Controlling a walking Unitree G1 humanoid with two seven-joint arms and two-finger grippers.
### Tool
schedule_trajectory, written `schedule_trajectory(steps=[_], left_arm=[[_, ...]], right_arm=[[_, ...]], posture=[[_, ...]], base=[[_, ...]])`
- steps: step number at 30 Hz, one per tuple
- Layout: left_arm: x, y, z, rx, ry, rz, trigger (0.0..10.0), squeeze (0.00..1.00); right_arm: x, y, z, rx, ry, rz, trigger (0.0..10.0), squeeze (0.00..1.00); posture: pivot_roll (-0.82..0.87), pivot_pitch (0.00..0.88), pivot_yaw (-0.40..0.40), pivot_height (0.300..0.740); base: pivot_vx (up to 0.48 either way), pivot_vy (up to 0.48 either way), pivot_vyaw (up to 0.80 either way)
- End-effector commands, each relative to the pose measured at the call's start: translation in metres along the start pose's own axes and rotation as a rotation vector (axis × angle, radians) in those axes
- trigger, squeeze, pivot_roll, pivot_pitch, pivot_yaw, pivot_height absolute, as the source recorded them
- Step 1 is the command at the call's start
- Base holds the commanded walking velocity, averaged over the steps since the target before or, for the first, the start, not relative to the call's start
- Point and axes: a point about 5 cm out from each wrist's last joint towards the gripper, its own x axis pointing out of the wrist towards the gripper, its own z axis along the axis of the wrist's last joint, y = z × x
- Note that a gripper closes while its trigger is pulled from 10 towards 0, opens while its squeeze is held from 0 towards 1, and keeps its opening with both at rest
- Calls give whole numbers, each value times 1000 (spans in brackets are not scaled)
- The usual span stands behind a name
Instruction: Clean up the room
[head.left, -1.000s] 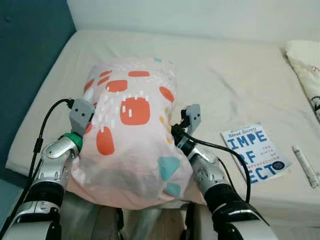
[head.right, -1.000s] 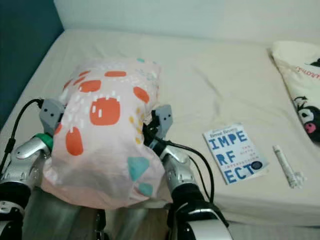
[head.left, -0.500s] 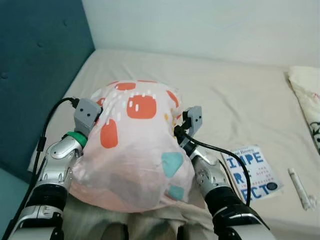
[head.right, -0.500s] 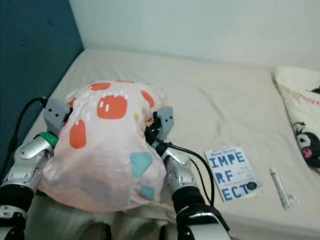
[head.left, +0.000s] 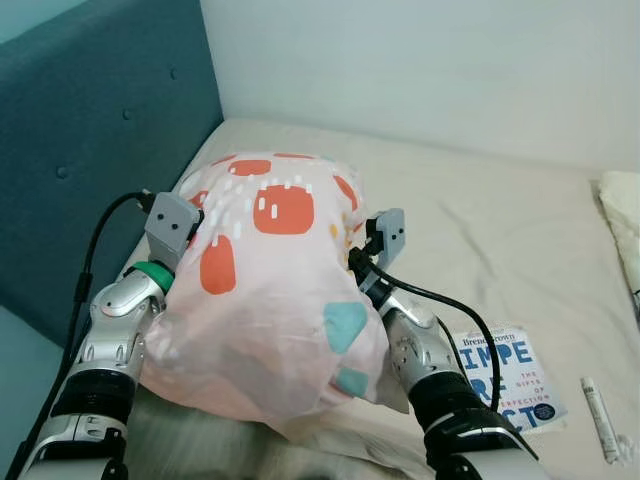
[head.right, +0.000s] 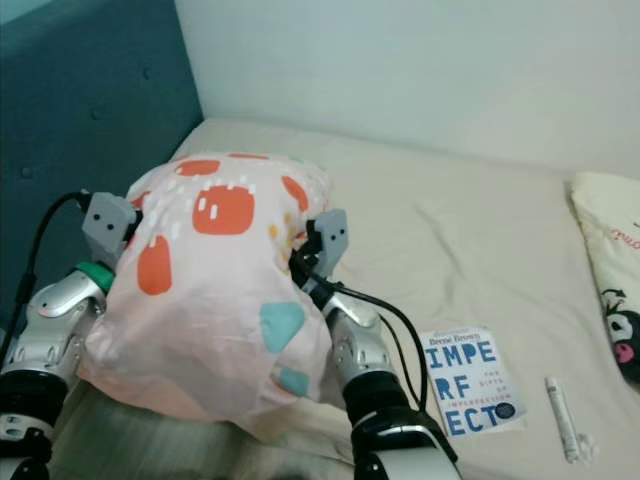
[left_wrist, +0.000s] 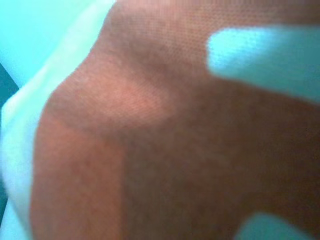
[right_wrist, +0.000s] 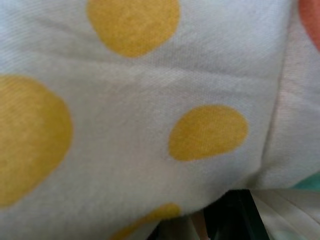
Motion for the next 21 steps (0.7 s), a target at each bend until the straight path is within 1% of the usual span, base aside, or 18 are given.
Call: schedule_trajectory(steps=[1, 4, 10, 21], left_arm=[[12, -15, 12, 28, -49, -80, 10000, 0], [10, -12, 11, 24, -39, -66, 10000, 0], [9, -13, 10, 10, -28, -56, 10000, 0], [10, -13, 11, 11, -25, -52, 10000, 0]], right_arm=[[22, 25, -2, 4, 0, 97, 10000, 0], [23, 23, -2, 10, -4, 72, 10000, 0], [22, 21, -3, 29, 7, 53, 10000, 0], [24, 22, -3, 25, 19, 48, 10000, 0]], posture=[[113, 0, 53, 740], [113, 0, 56, 740], [113, 0, 53, 740], [113, 0, 53, 740]], base=[[0, 0, 0], [0, 0, 0], [0, 0, 0], [0, 0, -800]])
